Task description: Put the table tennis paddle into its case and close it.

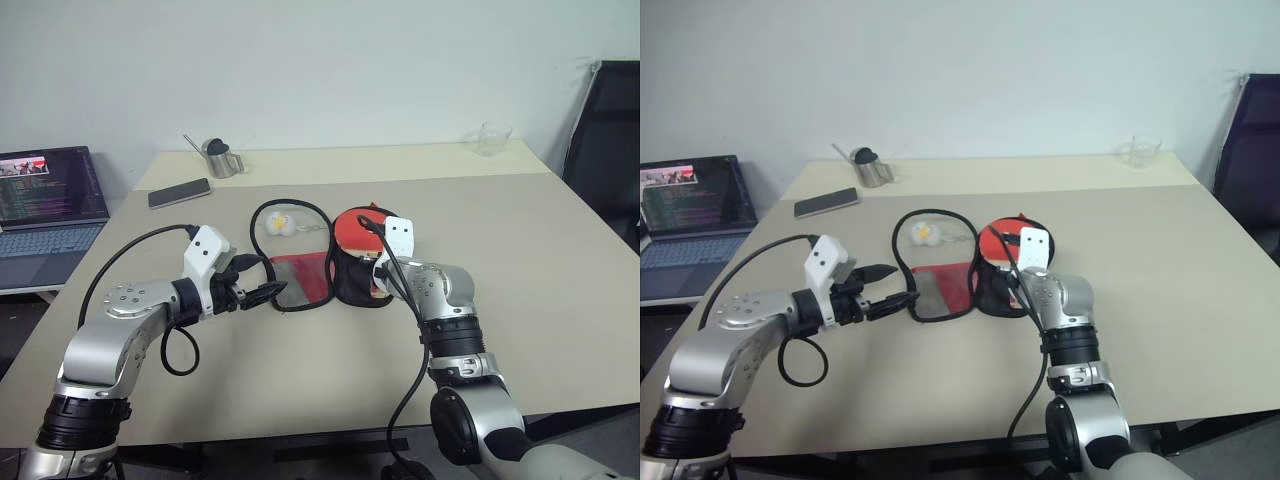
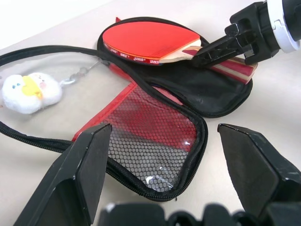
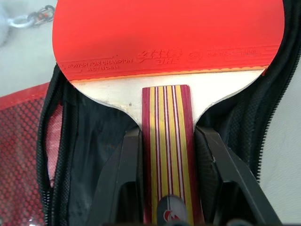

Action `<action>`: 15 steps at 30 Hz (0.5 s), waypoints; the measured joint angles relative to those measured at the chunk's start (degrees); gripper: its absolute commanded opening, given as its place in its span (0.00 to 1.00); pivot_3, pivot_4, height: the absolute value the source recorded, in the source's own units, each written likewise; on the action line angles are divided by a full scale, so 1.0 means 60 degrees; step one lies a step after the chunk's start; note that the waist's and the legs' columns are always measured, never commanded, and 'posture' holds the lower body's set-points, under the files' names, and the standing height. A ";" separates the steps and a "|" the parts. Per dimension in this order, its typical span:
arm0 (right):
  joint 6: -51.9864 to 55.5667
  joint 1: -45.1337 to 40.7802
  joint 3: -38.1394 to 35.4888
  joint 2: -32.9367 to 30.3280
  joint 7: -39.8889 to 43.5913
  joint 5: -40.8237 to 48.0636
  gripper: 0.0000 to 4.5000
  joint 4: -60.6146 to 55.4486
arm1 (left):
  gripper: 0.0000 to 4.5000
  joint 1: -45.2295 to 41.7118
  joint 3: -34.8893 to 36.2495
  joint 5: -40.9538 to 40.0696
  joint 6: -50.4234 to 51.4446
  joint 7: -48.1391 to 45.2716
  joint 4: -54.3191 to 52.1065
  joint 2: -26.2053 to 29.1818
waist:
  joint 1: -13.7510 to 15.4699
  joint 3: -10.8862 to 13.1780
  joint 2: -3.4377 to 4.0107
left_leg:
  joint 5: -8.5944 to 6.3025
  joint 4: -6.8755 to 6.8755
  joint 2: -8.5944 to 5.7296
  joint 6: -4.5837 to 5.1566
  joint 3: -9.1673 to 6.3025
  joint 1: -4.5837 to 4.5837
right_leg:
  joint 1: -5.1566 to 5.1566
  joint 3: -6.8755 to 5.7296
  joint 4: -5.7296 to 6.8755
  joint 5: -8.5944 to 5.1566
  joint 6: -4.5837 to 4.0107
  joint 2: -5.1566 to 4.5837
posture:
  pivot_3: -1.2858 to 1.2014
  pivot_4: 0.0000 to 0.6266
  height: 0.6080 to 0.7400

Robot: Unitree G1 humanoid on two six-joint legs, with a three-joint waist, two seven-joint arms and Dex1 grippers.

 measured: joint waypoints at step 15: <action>-0.0687 -0.0026 -0.0247 0.0000 -0.0193 0.0766 0.25 0.0745 | 0.88 -0.0027 0.0000 -0.0067 0.0059 0.0007 -0.0067 -0.0001 | 0.0000 -0.0013 -0.0016 | 0.0000 0.0004 0.0001 0.0000 0.0001 0.0004 | 0.0004 0.0000 0.0003 0.0000 0.0000 0.0000 | 0.52 0.24 1.00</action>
